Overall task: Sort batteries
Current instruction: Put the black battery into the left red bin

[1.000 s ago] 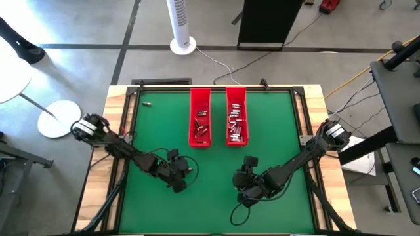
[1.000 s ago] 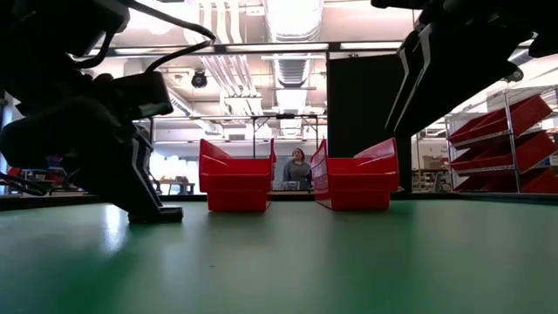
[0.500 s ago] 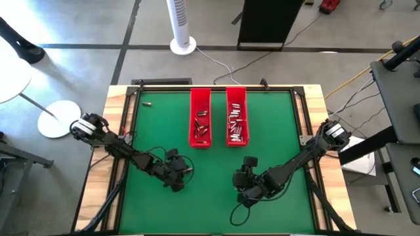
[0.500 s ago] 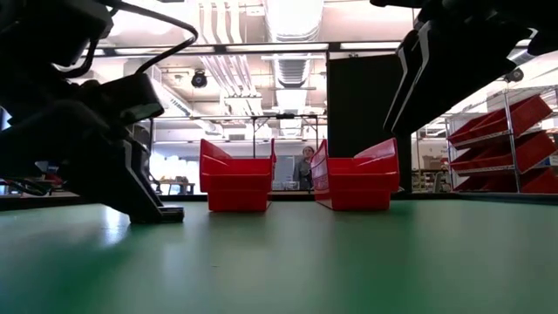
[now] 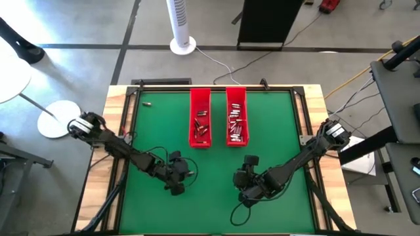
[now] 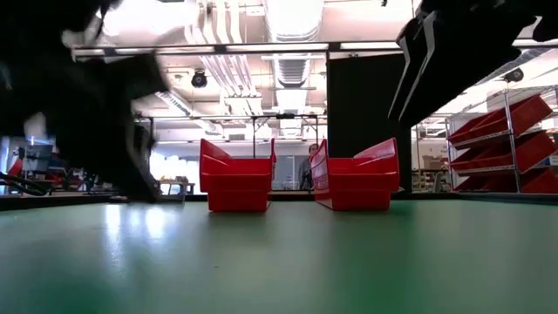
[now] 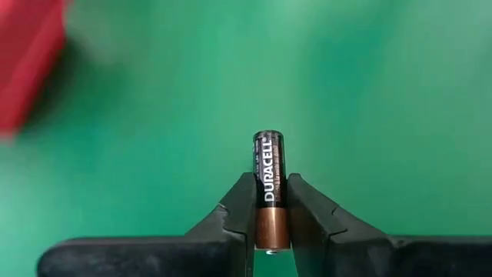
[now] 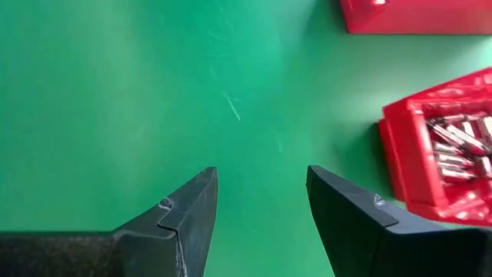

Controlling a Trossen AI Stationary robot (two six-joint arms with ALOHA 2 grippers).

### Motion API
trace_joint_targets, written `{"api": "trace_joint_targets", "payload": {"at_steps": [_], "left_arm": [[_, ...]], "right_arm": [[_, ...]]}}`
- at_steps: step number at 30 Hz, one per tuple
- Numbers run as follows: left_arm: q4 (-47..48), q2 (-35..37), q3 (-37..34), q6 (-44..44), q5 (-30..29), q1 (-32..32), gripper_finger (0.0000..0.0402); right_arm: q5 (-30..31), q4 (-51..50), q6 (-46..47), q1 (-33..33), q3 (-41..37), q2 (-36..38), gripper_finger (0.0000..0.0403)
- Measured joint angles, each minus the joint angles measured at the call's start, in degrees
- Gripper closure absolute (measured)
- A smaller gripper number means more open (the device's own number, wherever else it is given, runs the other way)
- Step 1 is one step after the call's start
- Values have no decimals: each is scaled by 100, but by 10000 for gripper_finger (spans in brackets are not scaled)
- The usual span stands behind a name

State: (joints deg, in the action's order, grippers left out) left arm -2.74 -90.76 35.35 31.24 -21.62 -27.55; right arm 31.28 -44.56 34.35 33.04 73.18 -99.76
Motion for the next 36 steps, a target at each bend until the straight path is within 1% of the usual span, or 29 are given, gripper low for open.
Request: {"api": "trace_joint_targets", "payload": {"at_steps": [4, 7, 10, 14, 17, 20, 22, 25, 28, 31, 34, 36], "left_arm": [[736, 442, 658, -655, -147, 140, 368], [1268, 644, 1140, -1205, -64, 429, 368], [1846, 788, 1722, -1673, 281, 1013, 368], [2747, 712, 2418, -2422, 742, 1910, 368], [3124, 593, 2788, -3022, 982, 2592, 368], [3298, 429, 2956, -3487, 1311, 3253, 368], [3347, 327, 3084, -3732, 1370, 3641, 368], [3763, 9, 3381, -3940, 1377, 4144, 368], [4314, -376, 3836, -4156, 1373, 4491, 368], [4572, -708, 4281, -4520, 1491, 4689, 368], [4741, -1029, 4582, -4821, 1714, 4840, 368], [4921, -1206, 4758, -4962, 1728, 4945, 368]], "right_arm": [[-15, -180, 9, 7, 120, 1, 209], [-15, -189, 6, 7, 132, 3, 209], [-19, -196, 6, 26, 132, 2, 209], [-19, -205, 71, 114, 132, 3, 209], [-26, -256, 265, 252, 132, 3, 209], [-28, -361, 552, 418, 132, 3, 209], [-30, -399, 710, 534, 132, 3, 209], [-35, -496, 855, 642, 132, 3, 209], [-43, -522, 918, 652, 130, 3, 209], [-41, -550, 922, 641, 130, 3, 209], [-41, -576, 924, 632, 130, 3, 209], [-41, -576, 938, 634, 130, 3, 209]]}}
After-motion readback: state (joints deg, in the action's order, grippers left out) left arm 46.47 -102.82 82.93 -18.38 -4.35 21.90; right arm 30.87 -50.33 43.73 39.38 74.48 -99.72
